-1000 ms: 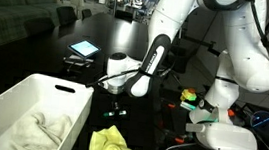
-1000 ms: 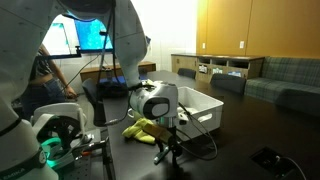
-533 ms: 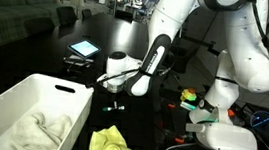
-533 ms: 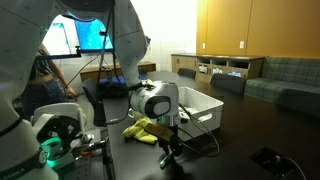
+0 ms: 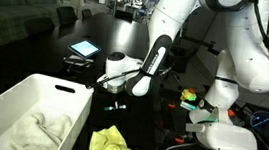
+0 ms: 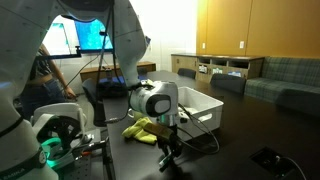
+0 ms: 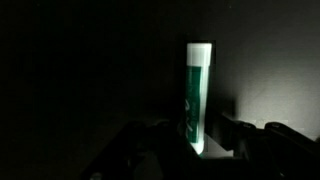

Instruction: Pick up the marker pen and small tape from the table and put them in the white cup. Pick up the towels from the table and put them in the container.

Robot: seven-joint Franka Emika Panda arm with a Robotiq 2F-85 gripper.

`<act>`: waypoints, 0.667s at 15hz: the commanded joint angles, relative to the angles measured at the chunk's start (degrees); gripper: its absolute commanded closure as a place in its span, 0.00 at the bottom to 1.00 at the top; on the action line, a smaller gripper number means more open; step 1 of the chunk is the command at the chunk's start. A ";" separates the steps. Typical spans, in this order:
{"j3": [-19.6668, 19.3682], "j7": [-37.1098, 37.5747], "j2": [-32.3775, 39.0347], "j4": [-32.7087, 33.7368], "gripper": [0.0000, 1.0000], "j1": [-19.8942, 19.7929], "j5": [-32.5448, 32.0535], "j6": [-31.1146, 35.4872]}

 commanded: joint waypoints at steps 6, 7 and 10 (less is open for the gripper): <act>-0.73 5.37 -10.16 -3.93 0.86 2.29 -4.10 -5.29; -0.16 5.73 -11.29 -4.42 0.86 2.25 -3.84 -4.54; 1.72 5.76 -14.40 -6.29 0.86 1.59 -3.03 -2.72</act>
